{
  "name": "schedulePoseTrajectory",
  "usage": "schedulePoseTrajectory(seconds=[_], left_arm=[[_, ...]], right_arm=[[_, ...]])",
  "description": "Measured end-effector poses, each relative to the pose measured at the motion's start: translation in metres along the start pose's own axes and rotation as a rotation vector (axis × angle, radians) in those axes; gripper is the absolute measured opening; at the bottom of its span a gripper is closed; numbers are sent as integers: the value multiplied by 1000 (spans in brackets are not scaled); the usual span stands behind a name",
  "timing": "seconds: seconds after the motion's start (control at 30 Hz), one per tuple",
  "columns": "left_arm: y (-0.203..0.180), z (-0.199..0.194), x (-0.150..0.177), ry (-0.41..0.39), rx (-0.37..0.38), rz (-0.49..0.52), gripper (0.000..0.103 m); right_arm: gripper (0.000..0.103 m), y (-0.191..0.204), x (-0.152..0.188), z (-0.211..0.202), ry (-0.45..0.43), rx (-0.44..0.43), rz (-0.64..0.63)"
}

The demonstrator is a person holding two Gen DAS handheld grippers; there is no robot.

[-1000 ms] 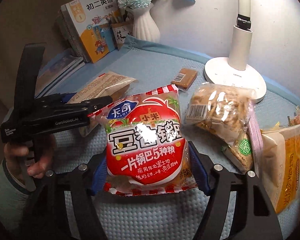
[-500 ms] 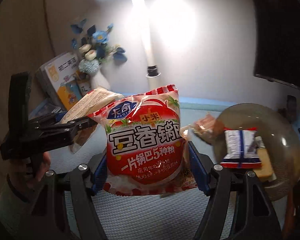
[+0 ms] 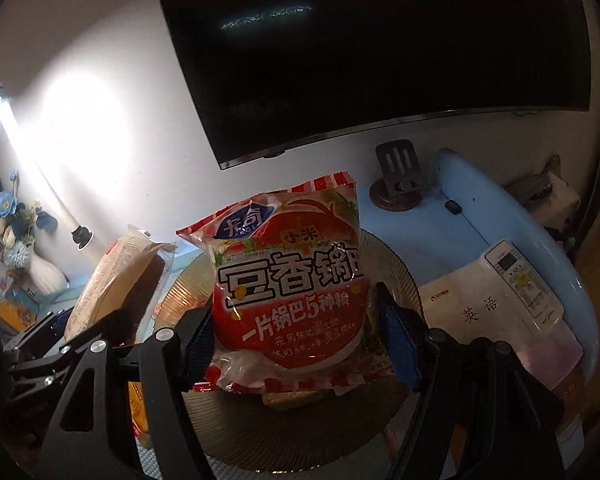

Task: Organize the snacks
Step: 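Carry both bags over the brown glass bowl and open both grippers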

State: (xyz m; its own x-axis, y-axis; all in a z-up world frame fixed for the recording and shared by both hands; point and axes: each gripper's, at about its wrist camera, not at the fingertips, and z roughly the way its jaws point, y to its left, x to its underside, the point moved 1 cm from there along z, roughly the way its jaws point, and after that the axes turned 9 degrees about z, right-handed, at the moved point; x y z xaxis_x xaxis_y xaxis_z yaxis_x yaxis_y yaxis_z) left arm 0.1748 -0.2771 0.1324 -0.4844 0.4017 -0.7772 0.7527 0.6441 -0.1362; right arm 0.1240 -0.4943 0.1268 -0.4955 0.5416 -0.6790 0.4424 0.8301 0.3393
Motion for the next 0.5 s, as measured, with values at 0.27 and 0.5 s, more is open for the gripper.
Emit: schedulePoseTrajectory(seconds=[0.27, 0.5], left_arm=[[-10, 52, -27, 18, 27, -28, 90], [12, 20, -2, 8, -1, -34, 90]], right_arm=[[83, -17, 1, 30, 71, 3, -25], [83, 0, 19, 1, 66, -77, -56]])
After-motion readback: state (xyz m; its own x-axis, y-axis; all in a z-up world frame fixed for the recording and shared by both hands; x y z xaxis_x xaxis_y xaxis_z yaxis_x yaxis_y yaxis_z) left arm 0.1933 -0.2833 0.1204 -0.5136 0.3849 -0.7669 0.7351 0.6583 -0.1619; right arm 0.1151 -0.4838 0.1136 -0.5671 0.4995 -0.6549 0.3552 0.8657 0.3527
